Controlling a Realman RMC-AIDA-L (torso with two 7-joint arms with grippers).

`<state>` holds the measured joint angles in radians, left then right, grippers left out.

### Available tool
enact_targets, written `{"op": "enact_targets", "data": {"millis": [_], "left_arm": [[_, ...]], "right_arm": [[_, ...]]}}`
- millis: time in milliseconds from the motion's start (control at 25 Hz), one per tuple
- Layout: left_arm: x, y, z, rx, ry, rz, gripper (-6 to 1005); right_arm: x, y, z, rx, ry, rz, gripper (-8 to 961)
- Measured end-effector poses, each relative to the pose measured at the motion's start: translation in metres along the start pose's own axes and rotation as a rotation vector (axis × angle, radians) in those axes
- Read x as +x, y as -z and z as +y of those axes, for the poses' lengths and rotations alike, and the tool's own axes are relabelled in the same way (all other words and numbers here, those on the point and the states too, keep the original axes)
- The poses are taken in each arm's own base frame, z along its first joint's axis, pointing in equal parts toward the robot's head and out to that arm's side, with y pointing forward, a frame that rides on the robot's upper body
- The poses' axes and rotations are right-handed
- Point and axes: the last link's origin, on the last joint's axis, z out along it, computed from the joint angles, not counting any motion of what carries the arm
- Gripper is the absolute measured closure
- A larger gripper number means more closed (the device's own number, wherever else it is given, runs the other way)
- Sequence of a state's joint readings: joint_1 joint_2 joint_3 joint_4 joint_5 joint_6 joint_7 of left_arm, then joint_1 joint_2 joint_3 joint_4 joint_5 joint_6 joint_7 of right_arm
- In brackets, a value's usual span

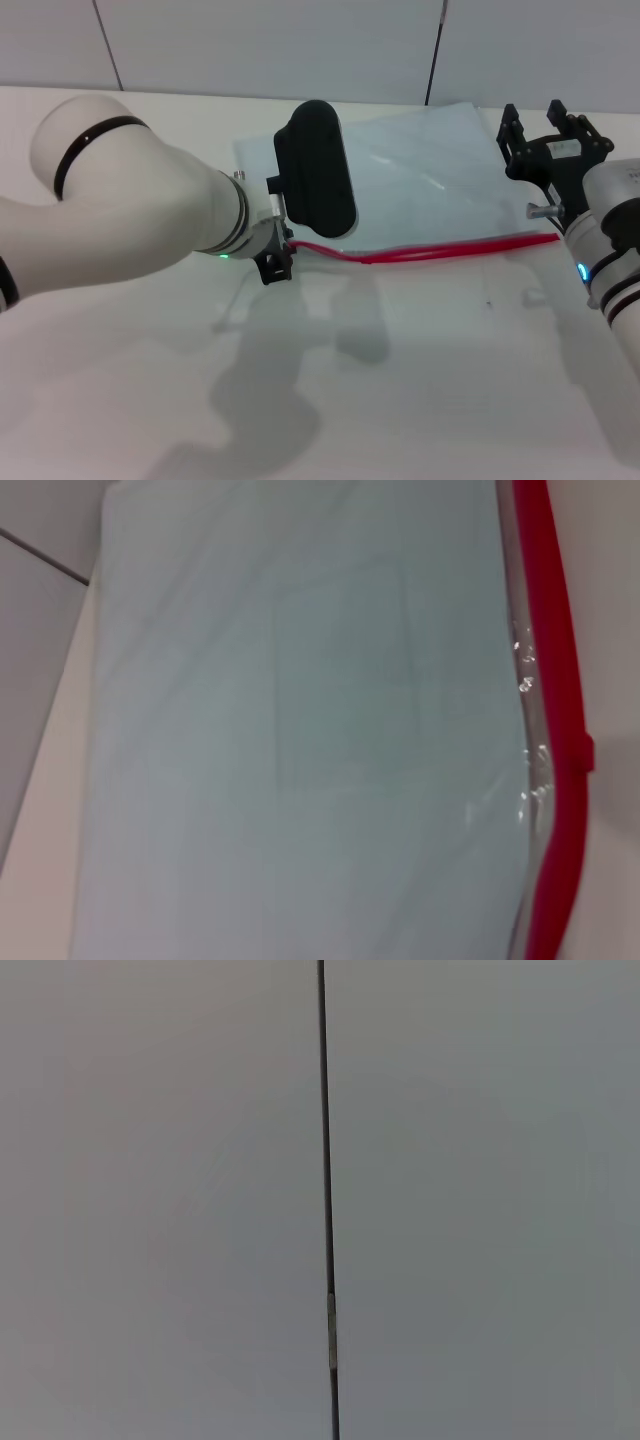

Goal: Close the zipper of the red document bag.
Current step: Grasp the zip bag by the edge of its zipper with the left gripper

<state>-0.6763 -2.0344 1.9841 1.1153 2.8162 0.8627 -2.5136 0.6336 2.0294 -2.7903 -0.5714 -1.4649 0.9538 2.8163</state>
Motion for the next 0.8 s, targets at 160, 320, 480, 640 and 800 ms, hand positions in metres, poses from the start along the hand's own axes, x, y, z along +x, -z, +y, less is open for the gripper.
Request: {"op": "enact_targets", "data": {"millis": [160,320,480,640,800], "left_arm": [[0.001,0.001,-0.003,0.011,0.038,0.011,783],[0.004,0.001,-0.005,0.024,0.057,0.028,855],[0.004,0.003,-0.008,0.051,0.068,0.02,906],[0.008,0.009,-0.014,0.073,0.11,0.046,937],[0.01,0.016,-0.017,0.104,0.136,0.102,945]], "right_arm": [[0.0,0.0,0.001,-0.003,-0.004,0.0,411],[0.0,0.0,0.002,-0.004,-0.006,0.0,411],[-0.001,0.0,0.002,0.001,-0.018,-0.002,412],[-0.004,-0.001,0.002,0.011,-0.043,-0.006,412],[-0.005,-0.007,0.001,0.011,-0.073,0.035,412]]}}
